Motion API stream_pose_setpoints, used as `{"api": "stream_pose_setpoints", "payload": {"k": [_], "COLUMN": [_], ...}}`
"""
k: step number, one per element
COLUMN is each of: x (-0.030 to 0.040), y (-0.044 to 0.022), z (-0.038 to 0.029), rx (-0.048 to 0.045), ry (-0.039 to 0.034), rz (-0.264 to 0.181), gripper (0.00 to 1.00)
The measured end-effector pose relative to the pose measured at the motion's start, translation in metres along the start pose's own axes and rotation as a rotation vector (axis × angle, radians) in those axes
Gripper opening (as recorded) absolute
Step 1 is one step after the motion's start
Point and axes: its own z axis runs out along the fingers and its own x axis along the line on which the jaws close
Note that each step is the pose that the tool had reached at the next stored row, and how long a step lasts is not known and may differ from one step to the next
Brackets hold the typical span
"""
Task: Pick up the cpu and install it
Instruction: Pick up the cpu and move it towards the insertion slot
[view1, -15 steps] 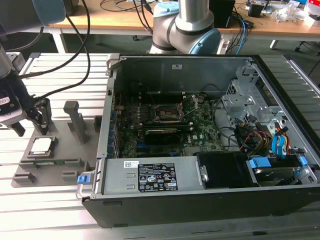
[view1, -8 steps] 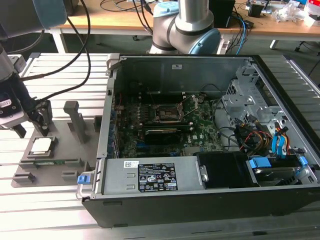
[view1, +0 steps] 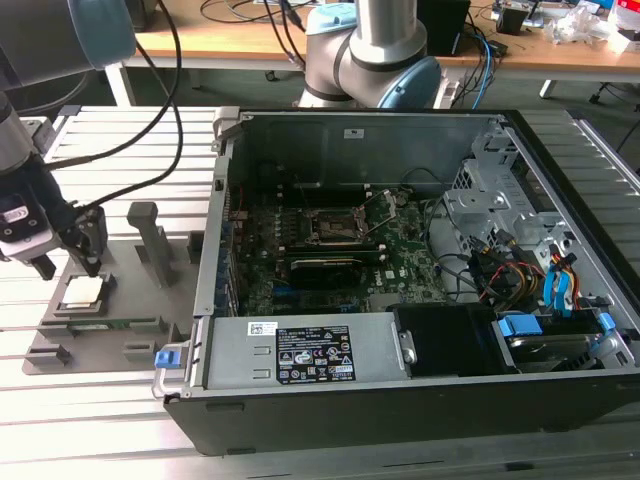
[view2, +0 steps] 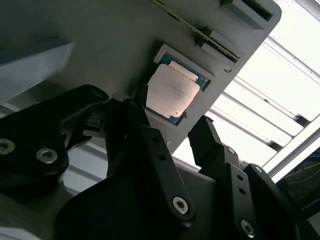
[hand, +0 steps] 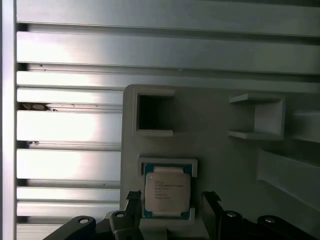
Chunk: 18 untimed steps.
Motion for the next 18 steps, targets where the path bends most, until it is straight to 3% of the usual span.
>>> {"api": "stream_pose_setpoints", "payload": {"k": [8,12,13,14,18], "x": [0.0007,-0.0033,-0.0044,-0.0057,-0.0069], "y": [-0.0054,-0.0056,-0.0056,-0.0056,-0.0054], "z": [0.0096,0.0123,0.0127,0.0130,0.0184], "rx": [0.0000,0.0001,-0.0006,-0.0014,-0.0014], "ry": [0.0000,0.0016,0.0186,0.0403,0.0415], "rz": [0.000,0.000,-0.001,-0.002,-0.002], "gripper": [0.60,0.60,0.60,0.60,0.60]}}
